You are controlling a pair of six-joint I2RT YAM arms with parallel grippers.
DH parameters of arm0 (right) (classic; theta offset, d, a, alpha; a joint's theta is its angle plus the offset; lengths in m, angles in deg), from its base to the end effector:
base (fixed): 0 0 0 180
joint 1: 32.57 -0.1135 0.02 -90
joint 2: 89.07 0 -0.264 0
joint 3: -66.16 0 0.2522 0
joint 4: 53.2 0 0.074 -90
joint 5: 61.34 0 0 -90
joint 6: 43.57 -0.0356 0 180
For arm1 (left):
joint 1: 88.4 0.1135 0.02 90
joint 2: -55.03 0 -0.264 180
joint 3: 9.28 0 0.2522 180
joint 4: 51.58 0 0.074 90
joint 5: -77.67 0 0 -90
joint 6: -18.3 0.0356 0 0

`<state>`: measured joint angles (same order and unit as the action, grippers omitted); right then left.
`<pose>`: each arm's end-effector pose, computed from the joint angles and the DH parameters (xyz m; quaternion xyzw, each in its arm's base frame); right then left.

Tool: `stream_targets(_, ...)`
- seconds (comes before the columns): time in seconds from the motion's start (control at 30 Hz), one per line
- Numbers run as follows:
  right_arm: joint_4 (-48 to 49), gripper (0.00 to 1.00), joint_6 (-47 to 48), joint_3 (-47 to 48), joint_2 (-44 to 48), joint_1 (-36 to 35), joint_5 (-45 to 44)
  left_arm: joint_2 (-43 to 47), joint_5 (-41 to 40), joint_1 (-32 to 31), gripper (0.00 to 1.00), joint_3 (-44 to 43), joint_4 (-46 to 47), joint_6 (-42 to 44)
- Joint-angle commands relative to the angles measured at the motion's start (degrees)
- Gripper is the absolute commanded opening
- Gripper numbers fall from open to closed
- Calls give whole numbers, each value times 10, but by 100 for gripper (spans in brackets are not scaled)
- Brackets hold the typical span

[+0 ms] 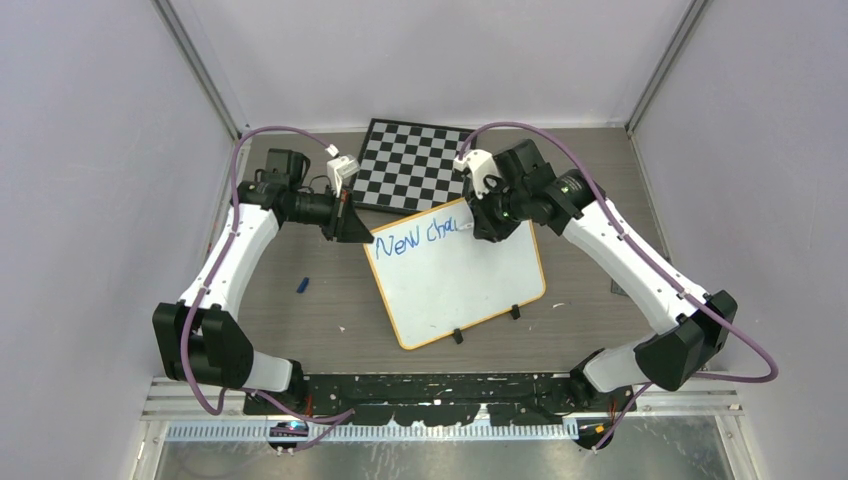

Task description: Write a sentence on the whiteboard

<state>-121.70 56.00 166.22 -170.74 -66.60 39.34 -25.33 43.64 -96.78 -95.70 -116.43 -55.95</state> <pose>0.2374 0.1683 0.3707 -0.3771 0.8572 0.1574 0.3134 0.2680 -0.0693 0.3201 0.3012 0.8053 -0.4357 0.2661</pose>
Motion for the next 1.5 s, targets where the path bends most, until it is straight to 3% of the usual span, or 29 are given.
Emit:
stream_targets(0.0, 23, 0, -3, -15, 24, 3, -6, -11, -22, -19, 0, 2, -13, 21)
stream_targets(0.57, 27, 0, 5, 40, -6, 9, -22, -8, -23, -20, 0, 3, -13, 21)
stream_targets(1.47, 9, 0, -6, -8, 25, 20, 8, -10, -24, -20, 0, 4, -13, 21)
